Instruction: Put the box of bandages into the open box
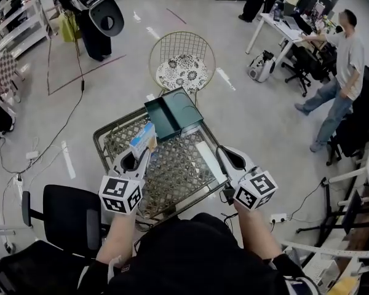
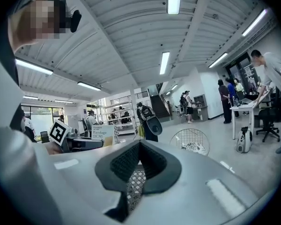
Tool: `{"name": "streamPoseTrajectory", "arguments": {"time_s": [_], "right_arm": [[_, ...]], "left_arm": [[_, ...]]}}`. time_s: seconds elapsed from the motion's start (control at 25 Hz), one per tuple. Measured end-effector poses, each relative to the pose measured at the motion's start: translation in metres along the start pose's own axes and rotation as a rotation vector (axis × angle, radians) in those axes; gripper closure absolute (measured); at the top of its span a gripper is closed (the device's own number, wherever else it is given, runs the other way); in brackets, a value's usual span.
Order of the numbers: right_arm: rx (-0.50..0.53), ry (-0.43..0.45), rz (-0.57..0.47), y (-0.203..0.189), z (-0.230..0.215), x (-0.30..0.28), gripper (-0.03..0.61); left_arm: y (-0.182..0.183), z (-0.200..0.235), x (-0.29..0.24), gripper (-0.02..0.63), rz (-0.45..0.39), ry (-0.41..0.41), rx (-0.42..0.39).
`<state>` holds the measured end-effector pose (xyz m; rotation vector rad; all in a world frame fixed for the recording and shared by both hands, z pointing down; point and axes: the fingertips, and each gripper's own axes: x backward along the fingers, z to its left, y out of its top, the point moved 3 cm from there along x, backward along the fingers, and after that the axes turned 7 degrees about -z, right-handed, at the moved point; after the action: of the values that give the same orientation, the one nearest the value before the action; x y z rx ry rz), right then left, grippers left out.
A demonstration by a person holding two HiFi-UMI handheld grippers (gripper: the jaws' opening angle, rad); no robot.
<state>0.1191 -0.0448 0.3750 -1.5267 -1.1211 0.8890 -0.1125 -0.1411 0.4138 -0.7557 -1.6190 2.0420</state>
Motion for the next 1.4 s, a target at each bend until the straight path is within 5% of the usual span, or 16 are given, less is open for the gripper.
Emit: {"name": "streamPoseTrajectory", "arguments": {"time_s": [0.44,0.88,1.4], "right_arm": [[-0.032,0.095,0.124,-0.026,-0.009,-0.044,0.568],[-0.135,0.233,0.199,-0.059,-0.065,-0.102,0.568],[-0.267,0.315,0.275,-0.094,-0.113,-0.139,0.568]], "left_arm": [[-0.024,0.024,-0.010,0.531,0.042,0.085,0.072],[-0.038,0.041,-0.056,0.531,0.127,0.245,0.127],[-0.063,0.051,-0.146,0.530,0.269,0.282,0.191]]}}
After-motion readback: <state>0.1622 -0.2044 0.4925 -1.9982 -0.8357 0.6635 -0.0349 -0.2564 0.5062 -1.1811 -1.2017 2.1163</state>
